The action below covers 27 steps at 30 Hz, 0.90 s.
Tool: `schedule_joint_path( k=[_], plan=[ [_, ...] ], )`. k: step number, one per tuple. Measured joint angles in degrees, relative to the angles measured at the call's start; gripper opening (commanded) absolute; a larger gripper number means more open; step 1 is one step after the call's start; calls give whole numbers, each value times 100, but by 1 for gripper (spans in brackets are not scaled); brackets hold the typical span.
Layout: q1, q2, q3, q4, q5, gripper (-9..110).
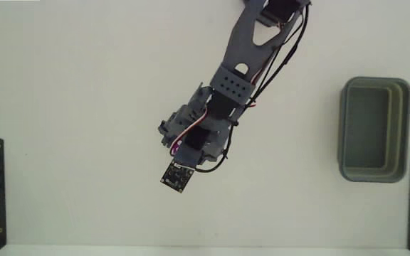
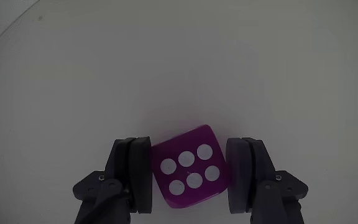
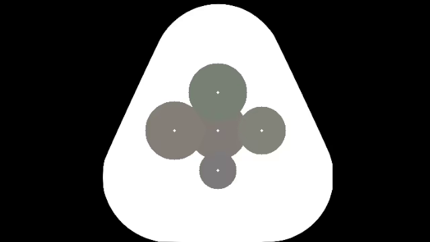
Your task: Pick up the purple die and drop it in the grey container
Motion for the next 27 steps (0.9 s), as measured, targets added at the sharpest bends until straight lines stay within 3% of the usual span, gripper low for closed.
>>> schedule_joint_path(
  k=[27],
  plan=[
    [0,0,-237,492,0,65]
  ],
)
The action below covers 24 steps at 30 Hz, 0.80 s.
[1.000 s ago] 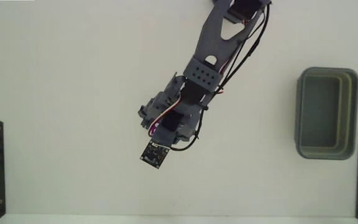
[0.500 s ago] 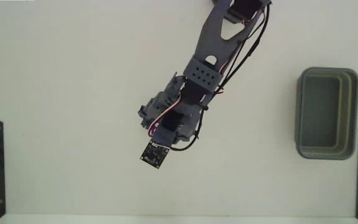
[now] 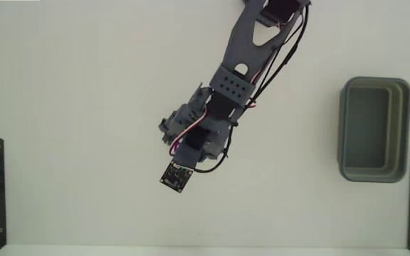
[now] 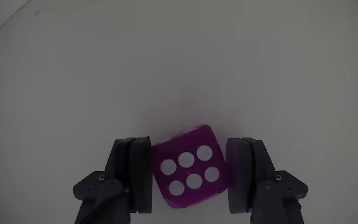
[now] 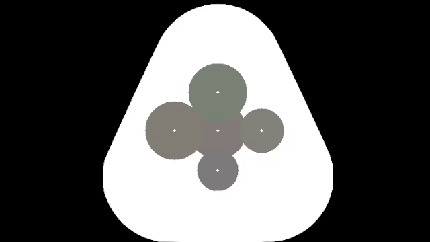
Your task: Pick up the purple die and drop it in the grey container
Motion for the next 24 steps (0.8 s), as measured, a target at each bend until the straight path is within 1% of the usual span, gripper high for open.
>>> schedule_joint_path(
  k=[10,24],
  plan=[
    [9,0,-905,1002,0,65],
    [18,-176,-2654,2496,9,65]
  ],
)
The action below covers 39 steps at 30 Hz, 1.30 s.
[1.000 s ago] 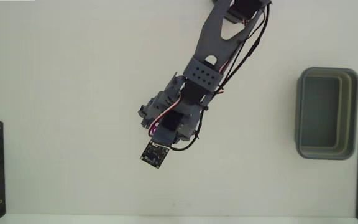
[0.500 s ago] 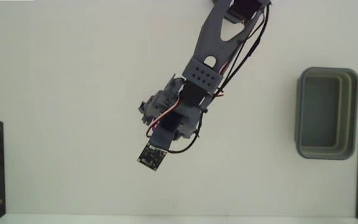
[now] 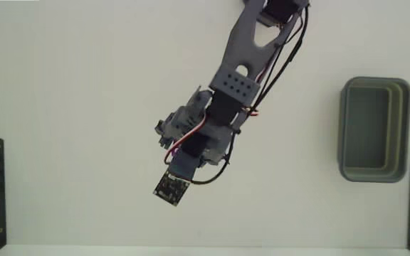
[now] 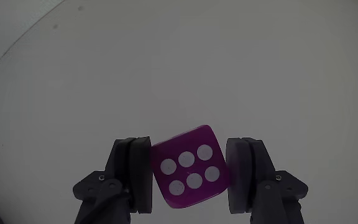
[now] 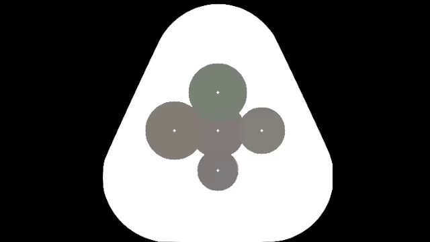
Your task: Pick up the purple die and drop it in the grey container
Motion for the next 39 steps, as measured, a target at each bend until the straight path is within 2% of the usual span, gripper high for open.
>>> schedule_joint_path(
  k=[10,21,39],
  plan=[
    [0,-501,-1652,1195,0,65],
    [-9,-1512,-4210,2698,-9,65],
    [0,-1512,-4236,2698,-9,65]
  ],
)
